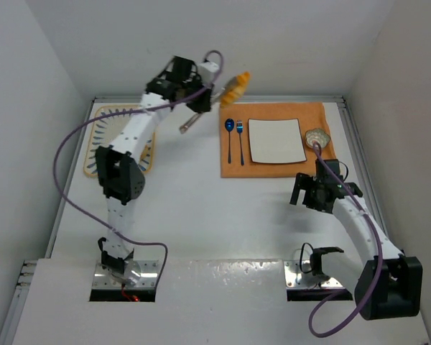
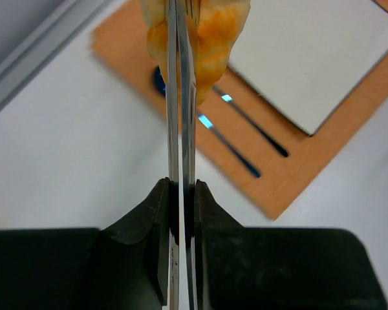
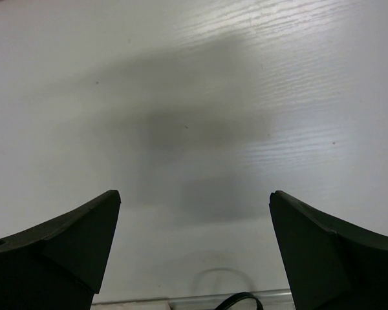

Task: Place the bread

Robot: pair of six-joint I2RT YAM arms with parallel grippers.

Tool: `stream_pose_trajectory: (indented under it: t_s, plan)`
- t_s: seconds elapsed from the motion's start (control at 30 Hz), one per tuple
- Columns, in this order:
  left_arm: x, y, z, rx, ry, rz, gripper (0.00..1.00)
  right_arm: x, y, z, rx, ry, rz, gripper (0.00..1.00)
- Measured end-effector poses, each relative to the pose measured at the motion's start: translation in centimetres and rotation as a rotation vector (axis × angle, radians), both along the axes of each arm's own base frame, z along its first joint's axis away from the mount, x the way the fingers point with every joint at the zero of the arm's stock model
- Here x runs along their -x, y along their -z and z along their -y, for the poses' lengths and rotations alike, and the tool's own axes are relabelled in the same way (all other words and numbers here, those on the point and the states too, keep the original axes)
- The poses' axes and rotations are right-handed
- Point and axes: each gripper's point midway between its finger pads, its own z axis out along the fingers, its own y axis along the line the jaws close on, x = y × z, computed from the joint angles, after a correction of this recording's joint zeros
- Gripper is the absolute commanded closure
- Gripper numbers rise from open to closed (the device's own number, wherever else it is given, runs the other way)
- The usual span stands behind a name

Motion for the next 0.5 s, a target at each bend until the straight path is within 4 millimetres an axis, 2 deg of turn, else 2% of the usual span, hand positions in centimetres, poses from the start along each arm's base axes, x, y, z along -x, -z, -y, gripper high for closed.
stream_pose_trajectory:
  t_s: [0.1, 0.2, 0.33, 0.47, 0.5]
  plan:
    - [0.6, 2.9, 7.5, -0.008, 0.121, -0.006, 1.00, 0.4, 0.2, 0.2, 0.013, -0.019, -0.023, 0.02]
    - [1.3, 6.8, 12.3, -0.031, 0.183, -0.026, 1.00, 0.7, 0.3, 0.3, 0.020, -0.033, -0.035, 0.02]
    - [1.9, 11.0, 15.5, -0.073, 0.210, -0.041, 1.00, 0.8, 0.3, 0.4, 0.026, -0.045, -0.039, 0.02]
    - [2.0, 12.7, 16.9, -0.099, 0.204, -0.019, 1.00, 1.1, 0.2, 0.5, 0.034, -0.051, -0.041, 0.02]
    - [2.1, 13.0, 17.1, -0.105, 0.203, -0.017, 0.94, 1.1, 0.2, 0.5, 0.036, -0.051, -0.042, 0.02]
